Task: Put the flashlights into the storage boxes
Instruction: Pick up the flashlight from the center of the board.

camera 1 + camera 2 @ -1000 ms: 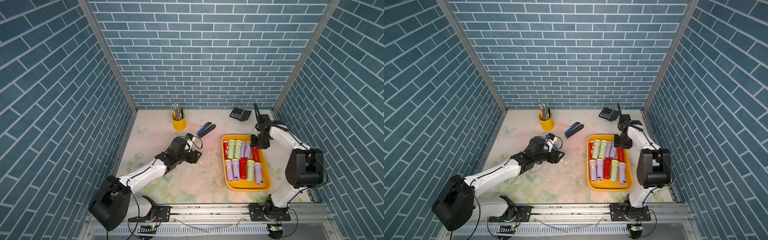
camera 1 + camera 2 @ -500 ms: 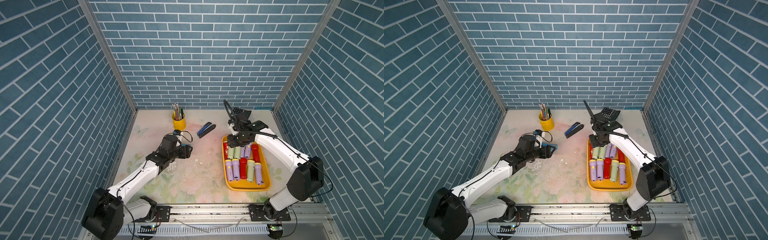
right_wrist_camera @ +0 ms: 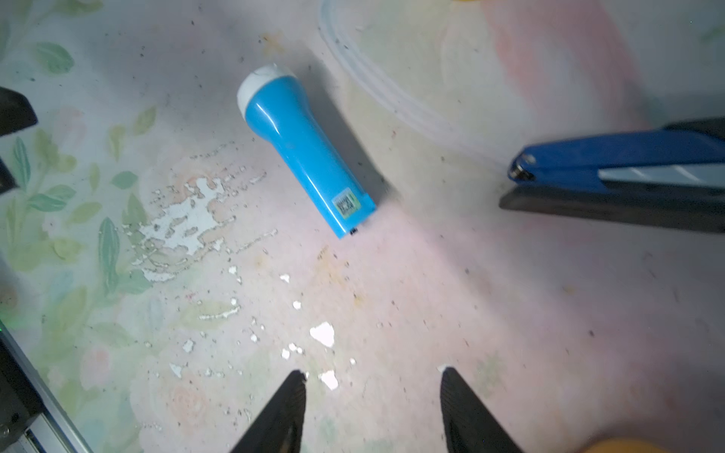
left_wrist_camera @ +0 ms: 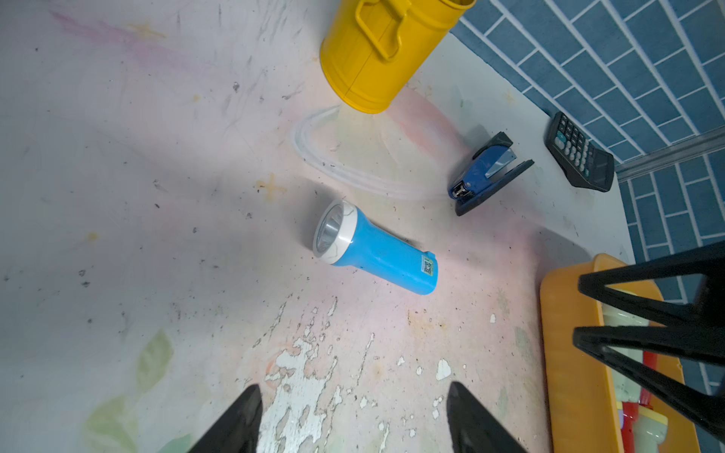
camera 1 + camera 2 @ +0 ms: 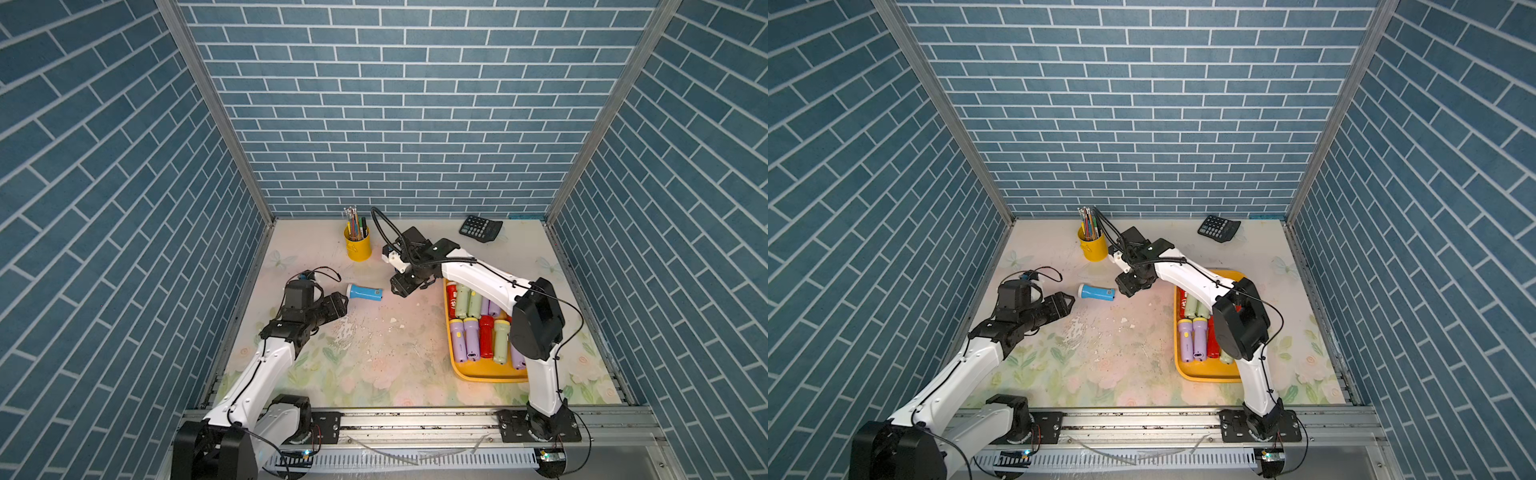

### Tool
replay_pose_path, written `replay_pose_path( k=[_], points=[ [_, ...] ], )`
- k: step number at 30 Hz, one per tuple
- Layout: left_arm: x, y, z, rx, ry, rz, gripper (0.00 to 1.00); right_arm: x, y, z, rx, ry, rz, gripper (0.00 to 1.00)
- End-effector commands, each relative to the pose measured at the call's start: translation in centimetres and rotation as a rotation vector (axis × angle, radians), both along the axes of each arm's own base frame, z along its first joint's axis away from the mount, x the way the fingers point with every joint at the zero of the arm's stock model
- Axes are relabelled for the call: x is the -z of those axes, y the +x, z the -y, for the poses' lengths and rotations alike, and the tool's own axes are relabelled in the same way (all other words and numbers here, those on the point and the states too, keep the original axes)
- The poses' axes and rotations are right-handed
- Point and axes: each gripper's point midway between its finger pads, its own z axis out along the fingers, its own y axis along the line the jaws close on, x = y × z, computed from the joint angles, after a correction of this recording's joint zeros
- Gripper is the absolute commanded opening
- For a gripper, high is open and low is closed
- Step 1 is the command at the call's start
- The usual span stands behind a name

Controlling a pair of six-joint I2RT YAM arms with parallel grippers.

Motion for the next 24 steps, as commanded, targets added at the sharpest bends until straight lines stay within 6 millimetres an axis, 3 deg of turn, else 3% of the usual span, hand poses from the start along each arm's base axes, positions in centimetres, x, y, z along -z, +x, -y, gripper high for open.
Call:
replay_pose_path(
  k=[1,6,13,24],
  points=[
    [0.9,-0.7,-0.3,-0.01,-0.029,-0.038,0.75,-0.1,0.5,-2.5,-0.113,0.038,0.028,0.6],
    [1.0,-0.6,-0.7,-0.02,-0.038,-0.042,0.75,2.2,1.5,-4.4,-0.154,0.044,0.012,0.61],
    [1.2,-0.5,-1.1,-0.028,-0.044,-0.046,0.75,4.2,1.3,-7.3,-0.211,0.109,-0.044,0.61],
    [1.3,-0.5,-1.2,-0.029,-0.052,-0.049,0.75,7.2,1.5,-8.8,-0.242,0.11,-0.089,0.58]
  ],
)
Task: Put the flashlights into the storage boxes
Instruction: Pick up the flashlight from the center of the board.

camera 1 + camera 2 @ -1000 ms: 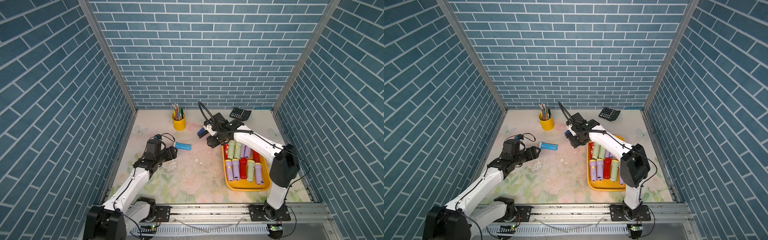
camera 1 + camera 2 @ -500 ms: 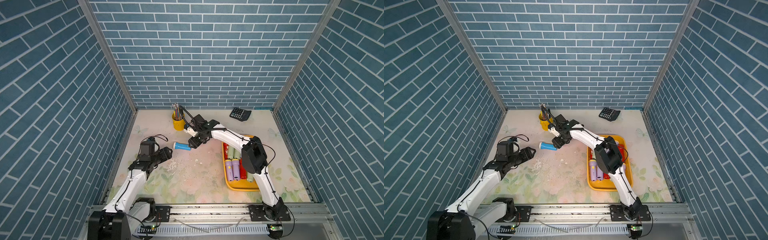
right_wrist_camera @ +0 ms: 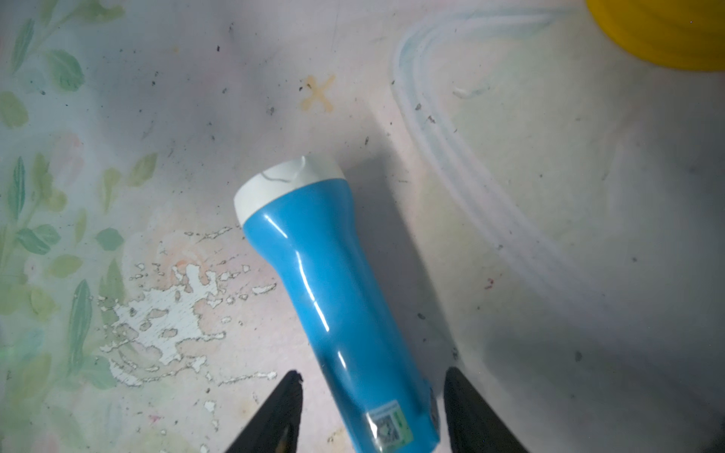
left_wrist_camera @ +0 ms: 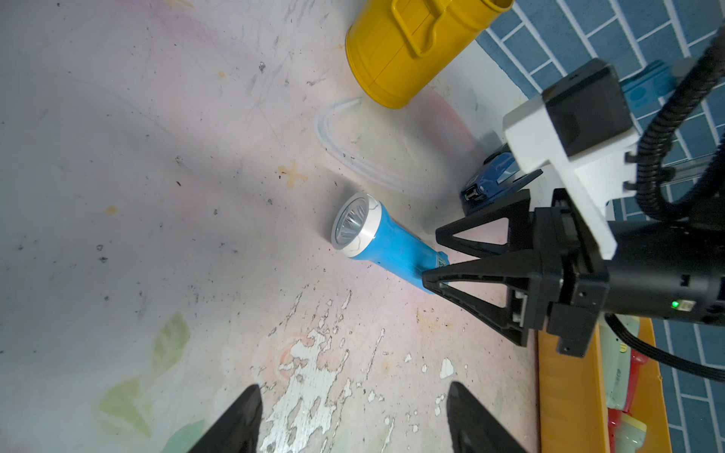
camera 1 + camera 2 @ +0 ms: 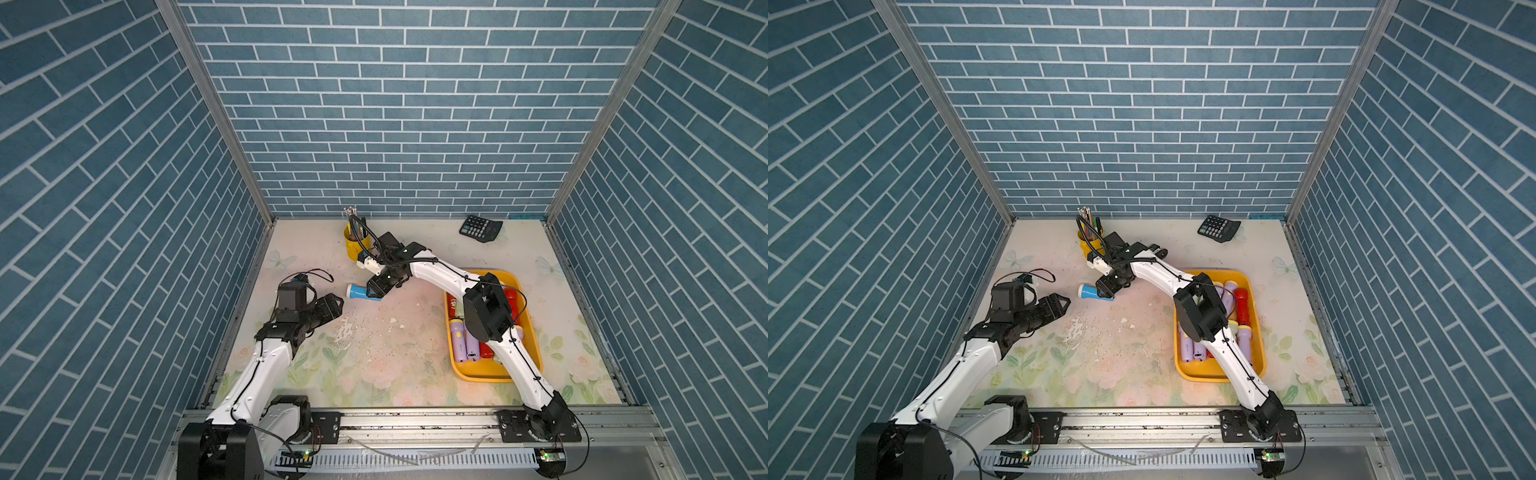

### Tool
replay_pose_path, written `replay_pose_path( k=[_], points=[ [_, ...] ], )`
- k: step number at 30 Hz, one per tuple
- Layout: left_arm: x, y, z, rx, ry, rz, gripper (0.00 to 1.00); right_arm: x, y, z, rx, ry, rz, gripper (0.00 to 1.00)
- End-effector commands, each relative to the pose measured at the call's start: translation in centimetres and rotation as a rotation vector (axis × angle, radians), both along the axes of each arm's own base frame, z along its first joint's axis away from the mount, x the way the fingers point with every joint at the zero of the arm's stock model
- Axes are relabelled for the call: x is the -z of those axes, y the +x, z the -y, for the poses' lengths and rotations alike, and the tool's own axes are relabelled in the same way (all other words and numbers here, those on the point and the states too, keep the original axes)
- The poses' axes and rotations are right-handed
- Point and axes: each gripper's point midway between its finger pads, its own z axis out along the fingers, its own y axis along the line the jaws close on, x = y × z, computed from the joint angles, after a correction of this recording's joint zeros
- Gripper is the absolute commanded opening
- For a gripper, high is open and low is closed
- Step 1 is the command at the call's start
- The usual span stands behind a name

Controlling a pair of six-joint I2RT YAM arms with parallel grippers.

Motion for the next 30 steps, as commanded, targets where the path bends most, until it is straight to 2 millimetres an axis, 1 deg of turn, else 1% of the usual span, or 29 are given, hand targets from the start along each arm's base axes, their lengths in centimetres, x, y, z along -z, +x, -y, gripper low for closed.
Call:
replay_pose_path(
  k=[1,9,12,17,21,27,30],
  points=[
    [0.8,-0.2,-0.2,-0.001,-0.002,-0.019,0.75,0.0,-0.5,-0.8,-0.064,0.018,-0.001,0.57],
    [1.1,-0.1,0.0,0.003,-0.01,-0.025,0.75,1.3,-0.6,-1.0,-0.07,0.011,-0.024,0.51],
    [1.1,-0.2,-0.1,0.002,-0.005,-0.025,0.75,2.0,-0.6,-0.9,-0.063,-0.003,-0.034,0.47],
    [1.3,-0.4,-0.3,0.005,0.013,-0.034,0.74,2.1,-0.7,-0.6,-0.052,-0.018,-0.038,0.4],
    [1.0,-0.5,-0.3,0.007,0.015,-0.03,0.73,0.9,-0.6,-0.3,-0.039,-0.024,-0.018,0.34],
    [0.2,-0.7,-0.1,0.014,0.01,-0.012,0.7,-2.4,-0.5,0.4,0.018,0.004,0.021,0.27],
    [-0.3,-0.8,0.1,0.019,0.003,-0.002,0.69,-4.0,-0.8,1.3,0.066,0.032,0.034,0.25]
  ],
)
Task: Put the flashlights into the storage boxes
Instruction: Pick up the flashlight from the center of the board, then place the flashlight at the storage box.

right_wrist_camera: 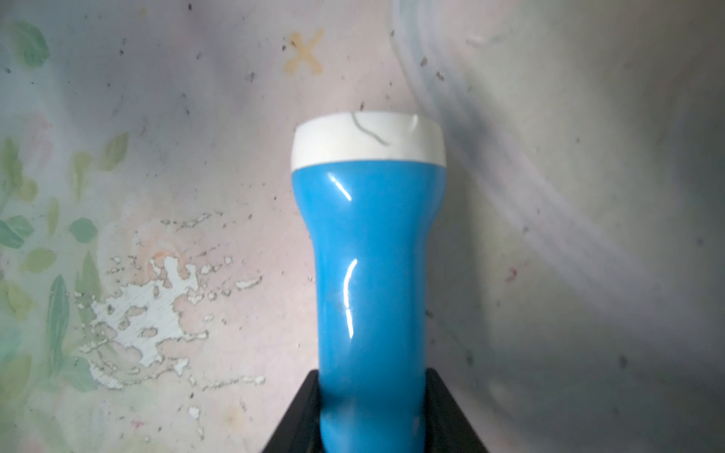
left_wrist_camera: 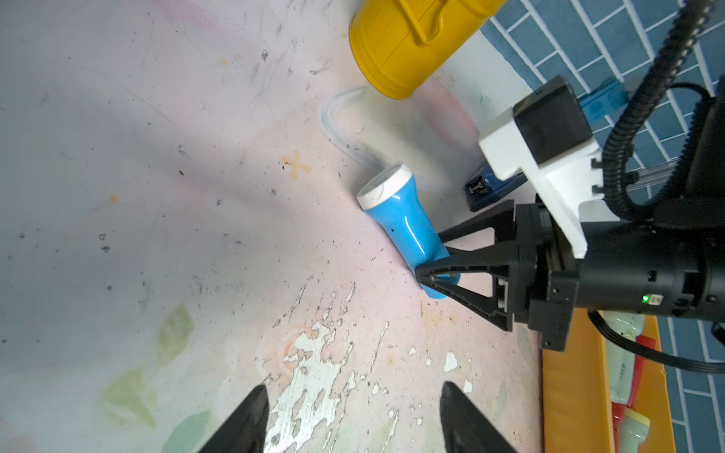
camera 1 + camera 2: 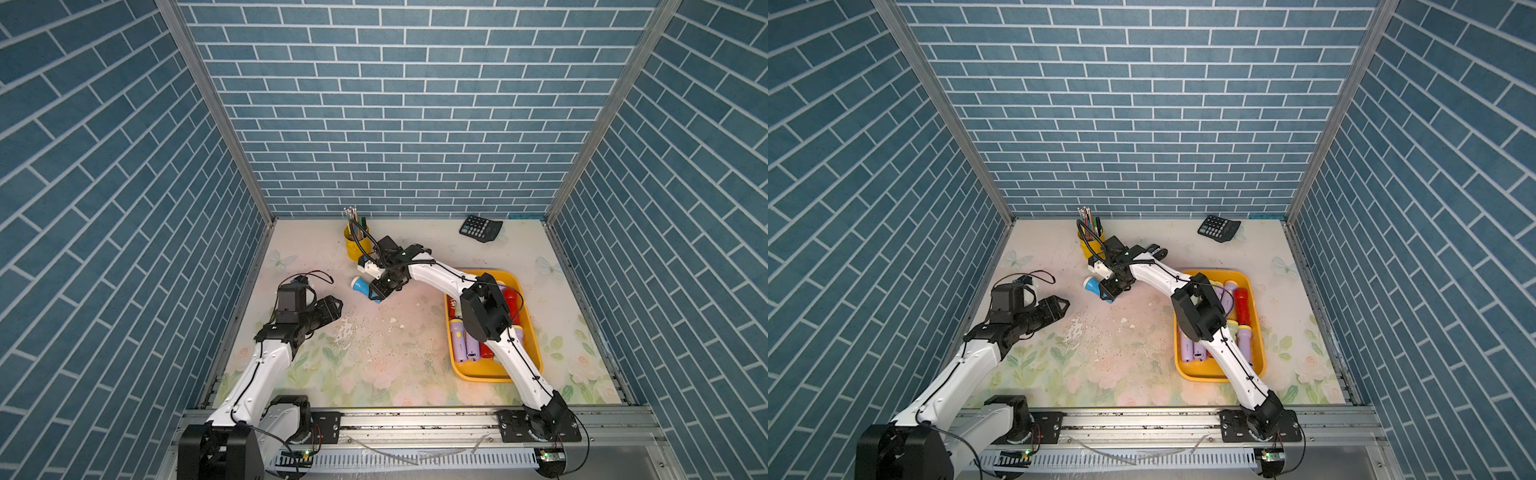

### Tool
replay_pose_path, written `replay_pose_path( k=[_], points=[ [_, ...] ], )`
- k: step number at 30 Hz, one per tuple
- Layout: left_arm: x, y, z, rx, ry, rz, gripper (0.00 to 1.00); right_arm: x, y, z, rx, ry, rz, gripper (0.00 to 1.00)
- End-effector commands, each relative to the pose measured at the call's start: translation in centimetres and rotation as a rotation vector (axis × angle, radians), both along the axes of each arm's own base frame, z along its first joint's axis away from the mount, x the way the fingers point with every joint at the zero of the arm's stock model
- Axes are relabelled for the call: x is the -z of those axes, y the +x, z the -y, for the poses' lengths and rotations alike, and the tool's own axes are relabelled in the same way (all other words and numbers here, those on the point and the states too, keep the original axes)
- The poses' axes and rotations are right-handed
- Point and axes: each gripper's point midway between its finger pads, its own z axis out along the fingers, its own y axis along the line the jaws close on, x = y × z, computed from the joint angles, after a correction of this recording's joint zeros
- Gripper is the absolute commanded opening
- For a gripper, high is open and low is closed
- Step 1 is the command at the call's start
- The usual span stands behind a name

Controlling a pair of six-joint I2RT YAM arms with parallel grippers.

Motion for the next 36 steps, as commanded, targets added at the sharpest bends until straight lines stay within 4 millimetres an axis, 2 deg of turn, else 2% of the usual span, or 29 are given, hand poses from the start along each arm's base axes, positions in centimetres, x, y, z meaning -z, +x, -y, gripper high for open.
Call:
replay_pose_path(
  k=[1,5,10,18,23,27,32,36],
  points=[
    [-0.6,-0.3,0.2,0.016,-0.003,0.005,0.69,-5.4,-0.1,0.6,0.052,0.074,0.068,0.24],
    [-1.1,-0.1,0.8,0.027,-0.02,0.02,0.68,-7.8,-1.2,2.5,0.122,0.134,0.082,0.23],
    [-1.5,0.1,2.8,0.074,-0.014,0.041,0.67,-7.3,-2.8,6.3,0.237,0.121,0.033,0.22],
    [-1.6,0.5,7.9,0.197,0.008,0.049,0.67,-8.3,-4.8,12.9,0.445,0.191,-0.021,0.21],
    [-1.3,0.8,12.2,0.293,0.02,0.053,0.67,-9.0,-5.8,17.3,0.6,0.259,-0.073,0.19],
    [-0.7,1.2,16.5,0.386,0.016,0.048,0.67,-9.6,-7.0,21.4,0.729,0.285,-0.08,0.19],
    [0.2,1.4,22.0,0.501,0.003,0.033,0.67,-9.2,-8.9,26.7,0.888,0.236,-0.1,0.19],
    [0.8,1.1,25.8,0.581,-0.016,0.024,0.67,-8.4,-10.4,30.2,1.024,0.202,-0.119,0.19]
  ],
)
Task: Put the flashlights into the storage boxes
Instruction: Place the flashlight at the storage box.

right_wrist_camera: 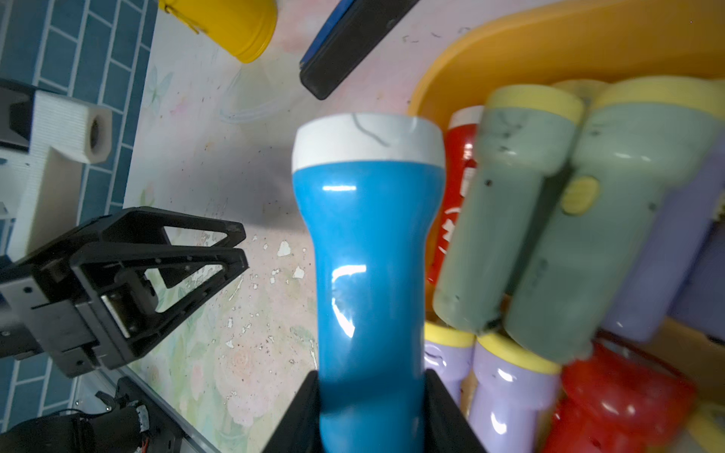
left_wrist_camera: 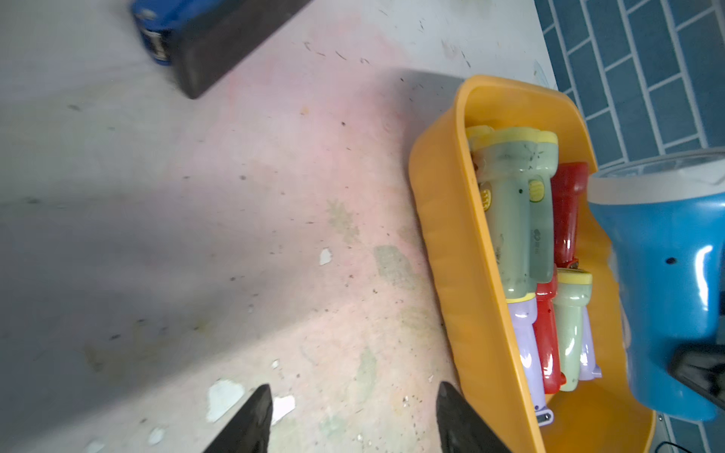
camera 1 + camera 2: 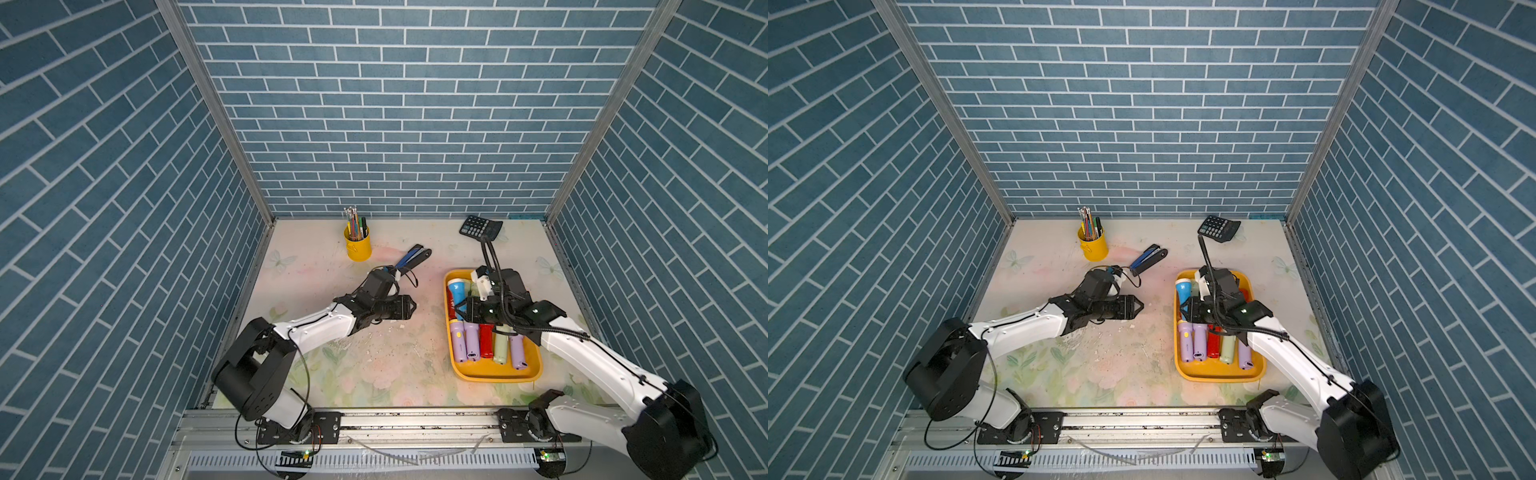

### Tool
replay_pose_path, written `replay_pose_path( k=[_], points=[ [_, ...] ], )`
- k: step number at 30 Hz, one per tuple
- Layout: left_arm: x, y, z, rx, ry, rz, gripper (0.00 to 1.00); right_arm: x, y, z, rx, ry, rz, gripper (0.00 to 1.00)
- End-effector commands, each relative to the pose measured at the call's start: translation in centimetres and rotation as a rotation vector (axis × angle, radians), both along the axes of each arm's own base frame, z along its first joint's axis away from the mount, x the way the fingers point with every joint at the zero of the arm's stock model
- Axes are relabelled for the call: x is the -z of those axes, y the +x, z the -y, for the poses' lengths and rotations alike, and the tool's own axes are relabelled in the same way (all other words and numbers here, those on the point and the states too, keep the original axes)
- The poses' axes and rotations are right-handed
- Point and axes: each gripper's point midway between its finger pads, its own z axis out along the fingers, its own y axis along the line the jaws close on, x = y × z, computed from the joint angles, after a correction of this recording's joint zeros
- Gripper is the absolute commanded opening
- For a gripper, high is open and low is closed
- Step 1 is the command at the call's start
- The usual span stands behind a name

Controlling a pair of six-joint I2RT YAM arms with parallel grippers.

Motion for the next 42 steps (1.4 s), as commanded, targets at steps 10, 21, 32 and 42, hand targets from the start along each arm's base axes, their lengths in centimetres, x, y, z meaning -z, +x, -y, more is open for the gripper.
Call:
replay_pose_path(
  k=[10,21,32,42],
  points=[
    [-0.6,-1.0,7.9,0.155,-0.11,-0.009,0.66,4.5,-5.3,6.2,0.233,-0.104,-0.226,0.2],
    [-0.7,-1.4,9.3,0.178,-0.151,-0.014,0.66,5.5,-7.8,7.0,0.251,-0.116,-0.321,0.28],
    [-1.3,-1.6,8.8,0.176,-0.139,0.001,0.66,2.2,-6.9,8.9,0.268,-0.175,-0.253,0.58],
    [-2.7,-1.8,6.7,0.162,-0.075,0.057,0.68,-1.8,1.7,15.2,0.387,-0.044,-0.201,0.65]
  ],
)
